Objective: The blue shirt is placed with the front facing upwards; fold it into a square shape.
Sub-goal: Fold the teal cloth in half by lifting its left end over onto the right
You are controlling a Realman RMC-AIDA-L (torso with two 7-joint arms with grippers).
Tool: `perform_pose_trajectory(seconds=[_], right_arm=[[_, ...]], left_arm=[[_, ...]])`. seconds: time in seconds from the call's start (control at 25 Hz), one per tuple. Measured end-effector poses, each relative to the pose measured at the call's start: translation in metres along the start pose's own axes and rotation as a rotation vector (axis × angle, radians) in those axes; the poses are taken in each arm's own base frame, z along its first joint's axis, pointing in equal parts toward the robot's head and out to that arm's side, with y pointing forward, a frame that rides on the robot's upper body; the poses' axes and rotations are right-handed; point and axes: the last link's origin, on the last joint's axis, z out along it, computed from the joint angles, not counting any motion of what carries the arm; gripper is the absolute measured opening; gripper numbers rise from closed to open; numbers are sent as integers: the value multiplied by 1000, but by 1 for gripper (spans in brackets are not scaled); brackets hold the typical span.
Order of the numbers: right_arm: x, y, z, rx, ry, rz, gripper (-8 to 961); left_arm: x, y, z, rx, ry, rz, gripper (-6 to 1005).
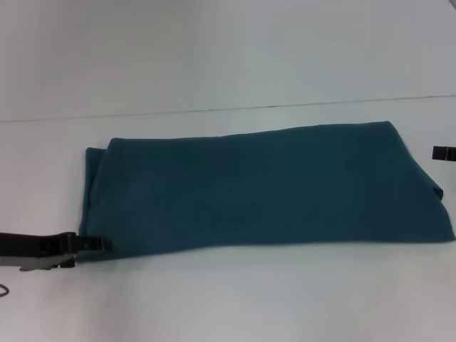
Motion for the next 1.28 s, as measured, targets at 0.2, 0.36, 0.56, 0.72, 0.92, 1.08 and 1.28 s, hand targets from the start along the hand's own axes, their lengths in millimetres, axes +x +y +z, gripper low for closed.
perform_pose_trajectory(seconds=[0.2,0.36,0.56,0.72,0.92,1.08,1.28], right_arm=[[-3,1,-1,-3,-2,-7,921],[-4,0,-2,-2,-3,-7,920],[-4,0,-2,-2,-1,-6,919],[-4,0,-2,-2,-2,-5,918],[-5,-1,-3,0,-2,-5,917],[-5,-1,-3,1,-2,-5,916],[-6,-1,-4,3,-3,-10,916]], left_arm=[[1,-2,5,8,11,-15,906],[5,-2,6,15,23,-14,907],[9,-3,6,29,40,-10,906],[10,-5,6,35,44,-12,905],[8,-5,9,33,38,-16,906],[9,-4,10,31,34,-11,907],[9,-1,12,27,29,-6,905]])
